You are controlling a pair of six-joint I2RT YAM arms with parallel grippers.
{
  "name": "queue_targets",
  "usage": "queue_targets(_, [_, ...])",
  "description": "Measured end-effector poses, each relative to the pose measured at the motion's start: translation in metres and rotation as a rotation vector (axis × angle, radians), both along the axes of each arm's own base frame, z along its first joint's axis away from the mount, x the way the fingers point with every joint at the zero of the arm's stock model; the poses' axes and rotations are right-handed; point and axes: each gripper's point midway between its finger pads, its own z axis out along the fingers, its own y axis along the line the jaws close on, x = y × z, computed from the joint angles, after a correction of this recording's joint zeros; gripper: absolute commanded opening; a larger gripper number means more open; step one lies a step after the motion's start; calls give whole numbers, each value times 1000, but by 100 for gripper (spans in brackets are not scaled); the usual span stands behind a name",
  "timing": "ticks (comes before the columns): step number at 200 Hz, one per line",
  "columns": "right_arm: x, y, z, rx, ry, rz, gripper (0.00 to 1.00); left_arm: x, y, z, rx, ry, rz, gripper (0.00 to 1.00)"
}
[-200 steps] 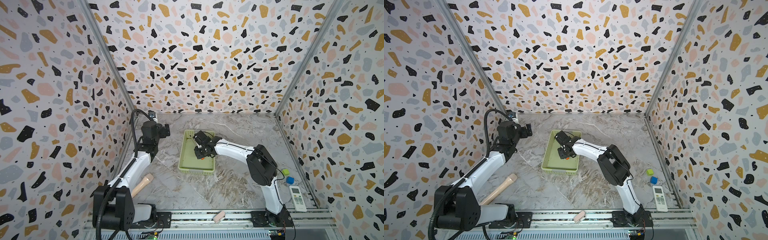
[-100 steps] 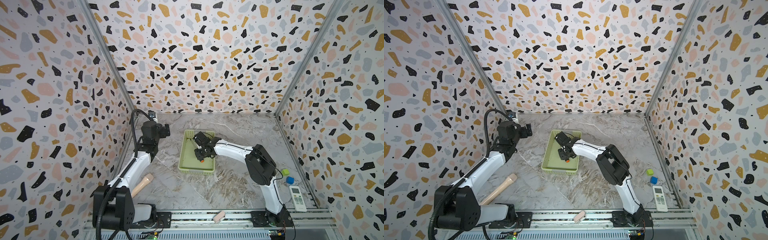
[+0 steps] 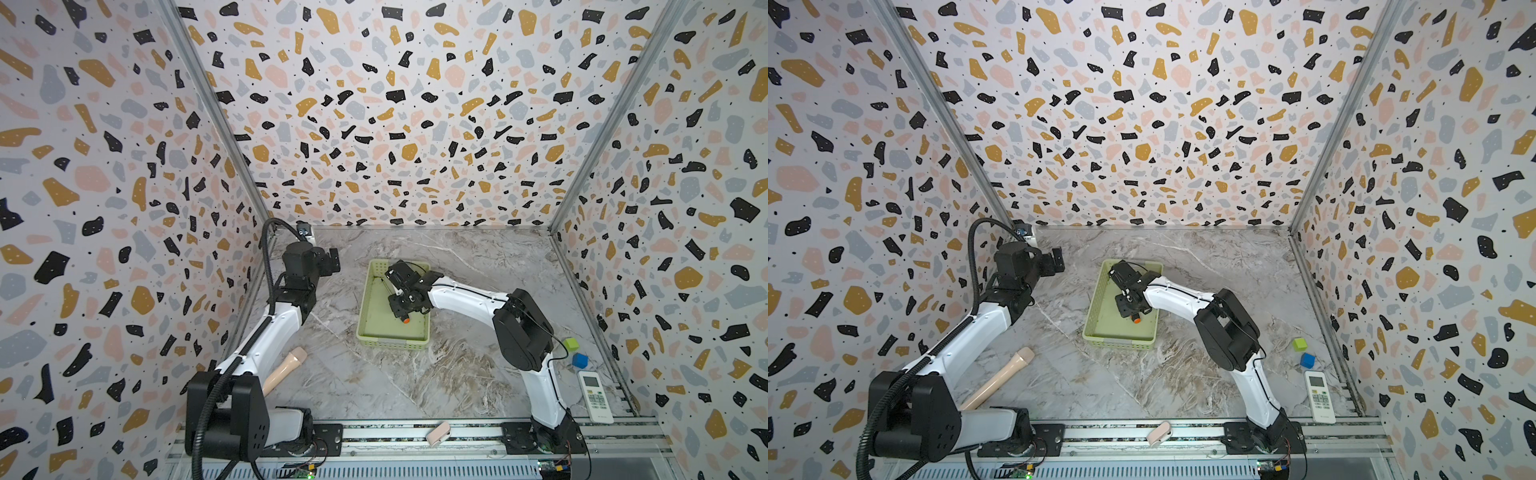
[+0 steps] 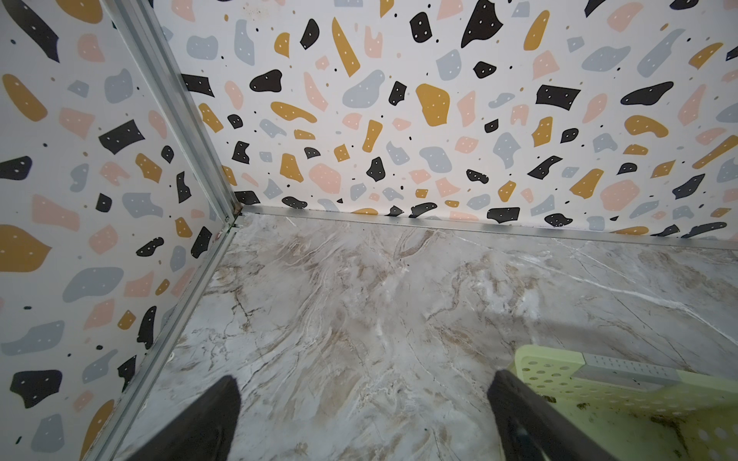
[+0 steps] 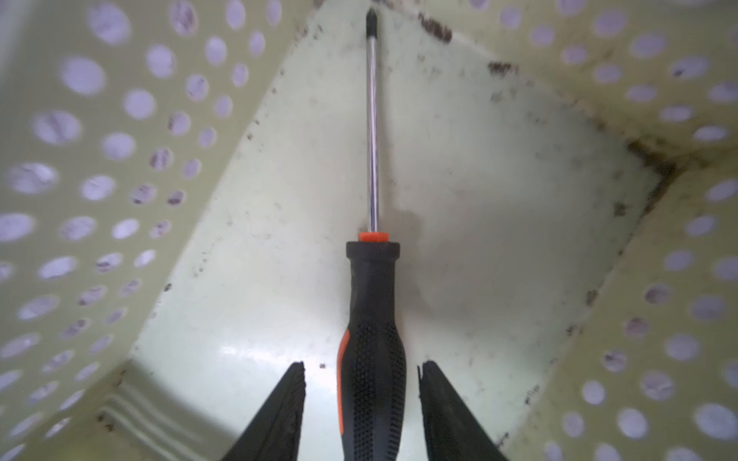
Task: Put the screwdriver in the bin
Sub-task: Place the screwdriver into the bin.
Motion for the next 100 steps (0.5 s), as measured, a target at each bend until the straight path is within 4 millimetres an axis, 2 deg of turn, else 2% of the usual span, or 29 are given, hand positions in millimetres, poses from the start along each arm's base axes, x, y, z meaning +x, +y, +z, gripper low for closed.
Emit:
queue_targets(14, [5, -1, 26, 34, -35, -3, 53, 0, 0, 0, 0, 0, 0, 99])
queue_targets(35, [8, -7, 79, 108, -107, -7, 59, 0, 0, 0, 0, 0, 1, 100])
queue_targets(55, [15, -25, 133, 188, -192, -37, 65, 0, 0, 0, 1, 0, 2, 100])
queue_targets(66, [19, -43, 159, 226, -240, -65, 68, 0, 0, 0, 1, 0, 2, 100])
queue_targets(79, [20, -66, 176, 250, -285, -94, 73, 0, 0, 0, 1, 0, 2, 100])
queue_targets(100, [19, -110, 181, 262, -325, -151, 82, 0, 0, 0, 1, 0, 2, 99])
